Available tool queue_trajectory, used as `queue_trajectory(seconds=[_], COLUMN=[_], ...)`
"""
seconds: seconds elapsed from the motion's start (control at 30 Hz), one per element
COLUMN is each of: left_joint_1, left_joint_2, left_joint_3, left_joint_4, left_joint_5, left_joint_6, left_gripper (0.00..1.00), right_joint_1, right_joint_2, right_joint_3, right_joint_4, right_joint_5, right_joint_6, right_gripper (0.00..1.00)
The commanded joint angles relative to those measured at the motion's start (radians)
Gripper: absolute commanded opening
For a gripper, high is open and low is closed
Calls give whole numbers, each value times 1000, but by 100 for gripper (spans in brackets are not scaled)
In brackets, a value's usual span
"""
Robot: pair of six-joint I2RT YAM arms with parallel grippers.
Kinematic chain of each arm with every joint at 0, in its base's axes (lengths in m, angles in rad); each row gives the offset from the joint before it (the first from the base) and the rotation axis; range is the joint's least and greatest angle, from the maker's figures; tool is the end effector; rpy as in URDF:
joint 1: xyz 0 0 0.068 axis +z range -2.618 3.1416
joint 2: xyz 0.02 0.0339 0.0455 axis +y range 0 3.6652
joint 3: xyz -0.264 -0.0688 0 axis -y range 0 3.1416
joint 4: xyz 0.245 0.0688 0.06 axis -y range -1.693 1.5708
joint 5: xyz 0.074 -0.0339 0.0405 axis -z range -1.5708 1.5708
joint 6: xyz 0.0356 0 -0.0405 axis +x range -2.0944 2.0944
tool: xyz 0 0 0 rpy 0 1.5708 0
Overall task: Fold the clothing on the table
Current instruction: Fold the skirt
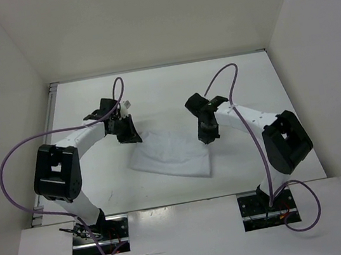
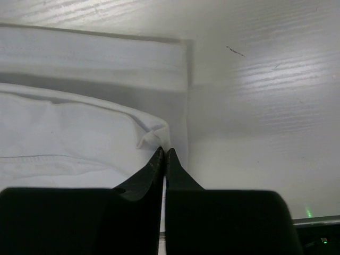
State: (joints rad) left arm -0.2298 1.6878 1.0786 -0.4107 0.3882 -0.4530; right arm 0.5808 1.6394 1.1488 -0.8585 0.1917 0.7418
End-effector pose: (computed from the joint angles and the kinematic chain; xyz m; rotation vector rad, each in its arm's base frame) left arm 0.3300 -0.0910 0.1936 -0.1491 2.6546 -0.7429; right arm 0.2599 0.1625 0.2081 0.2595 2.8380 -0.0214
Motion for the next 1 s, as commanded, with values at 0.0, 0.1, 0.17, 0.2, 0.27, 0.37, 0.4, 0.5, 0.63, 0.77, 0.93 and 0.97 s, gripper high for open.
queue_trajectory(seconds=[0.0,0.1,0.17,0.2,0.27,0.37,0.4,0.5,0.63,0.77,0.93,0.97], left_joint_1=[3,3,3,3,3,3,3,12,23,32,32,32], left_joint_2=[6,26,26,26,26,36,45,46,90,145,204,217], left_joint_3=[53,76,98,98,116,130,141,162,195,250,284,294], left_joint_4=[-13,-13,-23,-23,-23,-36,-36,-45,-45,-45,-34,-34], left_joint_5=[-17,-29,-29,-29,-49,-63,-63,-63,-72,-81,-101,-101], left_joint_6=[-16,-16,-16,-16,-16,-16,-16,-16,-16,-16,-35,-35], left_gripper=[8,8,8,8,8,8,8,8,8,8,8,10], right_joint_1=[8,-2,-15,-15,-24,-44,-53,-64,-91,-113,-134,-134], right_joint_2=[8,19,19,19,19,19,19,37,59,95,169,180], right_joint_3=[69,94,121,121,132,141,153,163,186,235,281,281], right_joint_4=[13,4,4,-7,-7,-16,-16,-16,-7,18,50,59], right_joint_5=[58,77,87,98,107,126,126,135,144,144,144,134], right_joint_6=[-21,-31,-32,-32,-41,-62,-62,-71,-91,-120,-139,-150], right_gripper=[0,0,0,0,0,0,0,0,0,0,0,0])
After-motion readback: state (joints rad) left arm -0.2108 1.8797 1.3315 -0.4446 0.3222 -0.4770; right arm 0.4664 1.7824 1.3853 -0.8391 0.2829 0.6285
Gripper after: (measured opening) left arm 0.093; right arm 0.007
